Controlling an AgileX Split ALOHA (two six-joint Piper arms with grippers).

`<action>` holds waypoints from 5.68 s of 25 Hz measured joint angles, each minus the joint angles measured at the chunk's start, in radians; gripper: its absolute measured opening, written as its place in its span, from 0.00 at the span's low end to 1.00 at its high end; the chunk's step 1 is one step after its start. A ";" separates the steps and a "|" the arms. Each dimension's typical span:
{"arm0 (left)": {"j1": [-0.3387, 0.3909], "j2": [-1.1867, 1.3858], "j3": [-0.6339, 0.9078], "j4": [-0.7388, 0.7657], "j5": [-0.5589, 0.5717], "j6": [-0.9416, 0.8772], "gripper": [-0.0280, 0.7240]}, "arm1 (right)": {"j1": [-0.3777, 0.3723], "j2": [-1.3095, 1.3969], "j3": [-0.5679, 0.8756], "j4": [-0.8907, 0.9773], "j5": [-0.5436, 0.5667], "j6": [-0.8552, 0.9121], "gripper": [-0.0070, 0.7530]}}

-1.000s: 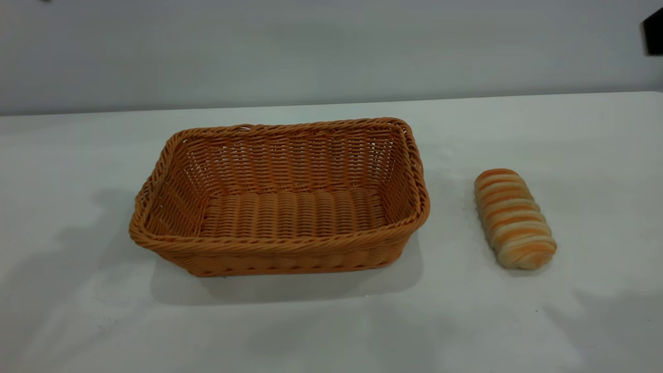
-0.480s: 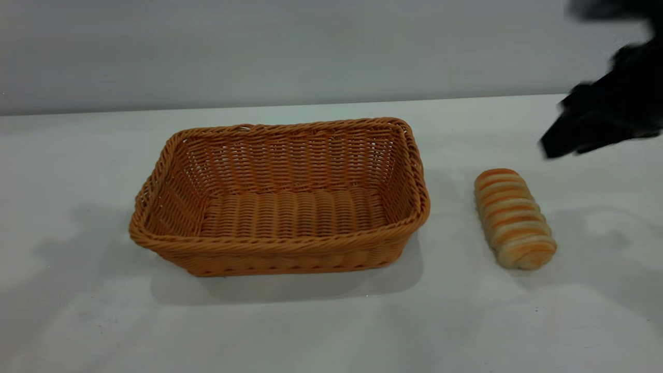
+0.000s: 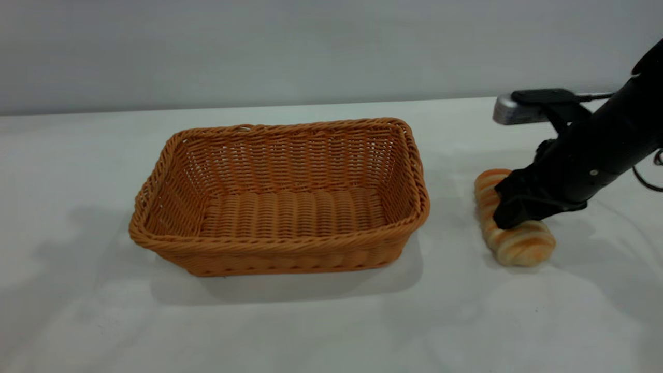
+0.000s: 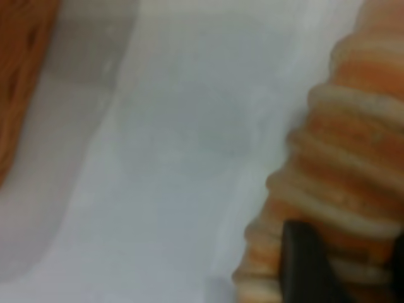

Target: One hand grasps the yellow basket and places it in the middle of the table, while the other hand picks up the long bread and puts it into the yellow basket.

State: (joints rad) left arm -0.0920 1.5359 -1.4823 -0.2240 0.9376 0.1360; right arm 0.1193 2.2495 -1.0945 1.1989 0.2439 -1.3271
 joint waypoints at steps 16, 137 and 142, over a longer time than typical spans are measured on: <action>0.000 -0.003 0.000 0.000 0.023 0.001 0.70 | 0.059 -0.310 -0.105 0.006 0.209 0.001 0.05; 0.060 -1.556 0.990 0.321 0.202 -0.254 0.70 | -0.152 -2.266 0.623 -1.190 0.889 1.213 0.44; 0.060 -1.558 0.990 0.321 0.202 -0.254 0.70 | -0.152 -2.266 0.623 -1.190 0.889 1.213 0.44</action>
State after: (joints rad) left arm -0.0324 -0.0221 -0.4919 0.0969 1.1394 -0.1176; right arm -0.0331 -0.0166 -0.4717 0.0086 1.1324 -0.1143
